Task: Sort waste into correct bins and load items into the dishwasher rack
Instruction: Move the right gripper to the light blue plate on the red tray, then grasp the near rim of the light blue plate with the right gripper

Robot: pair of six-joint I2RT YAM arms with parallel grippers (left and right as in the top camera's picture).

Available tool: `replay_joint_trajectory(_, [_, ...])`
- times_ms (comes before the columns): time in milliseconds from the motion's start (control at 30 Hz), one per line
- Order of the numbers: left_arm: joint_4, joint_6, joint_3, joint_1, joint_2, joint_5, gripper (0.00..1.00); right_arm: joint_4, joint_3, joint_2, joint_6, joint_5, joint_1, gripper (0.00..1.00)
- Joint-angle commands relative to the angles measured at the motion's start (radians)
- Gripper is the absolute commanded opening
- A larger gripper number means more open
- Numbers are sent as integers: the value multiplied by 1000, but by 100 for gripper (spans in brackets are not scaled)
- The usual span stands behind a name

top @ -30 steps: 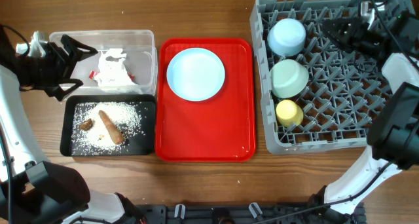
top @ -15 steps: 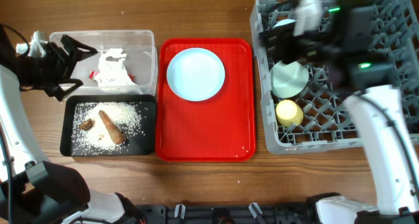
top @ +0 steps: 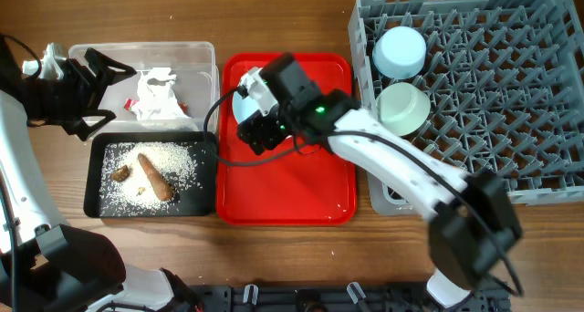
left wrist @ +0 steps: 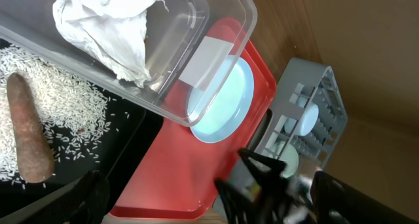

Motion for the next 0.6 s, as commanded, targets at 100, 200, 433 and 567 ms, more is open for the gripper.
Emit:
replay_joint_trajectory(100, [3, -9, 1, 4, 3, 1, 100, 90, 1, 191, 35, 217, -5, 10])
replay_joint_trajectory(200, [3, -9, 1, 4, 3, 1, 100, 95, 1, 257, 146, 269, -13, 4])
replay_joint_trajectory(433, [3, -9, 1, 4, 3, 1, 100, -24, 1, 294, 342, 290, -73, 4])
replay_joint_trajectory(567, [3, -9, 1, 4, 3, 1, 100, -126, 2, 293, 412, 303, -120, 4])
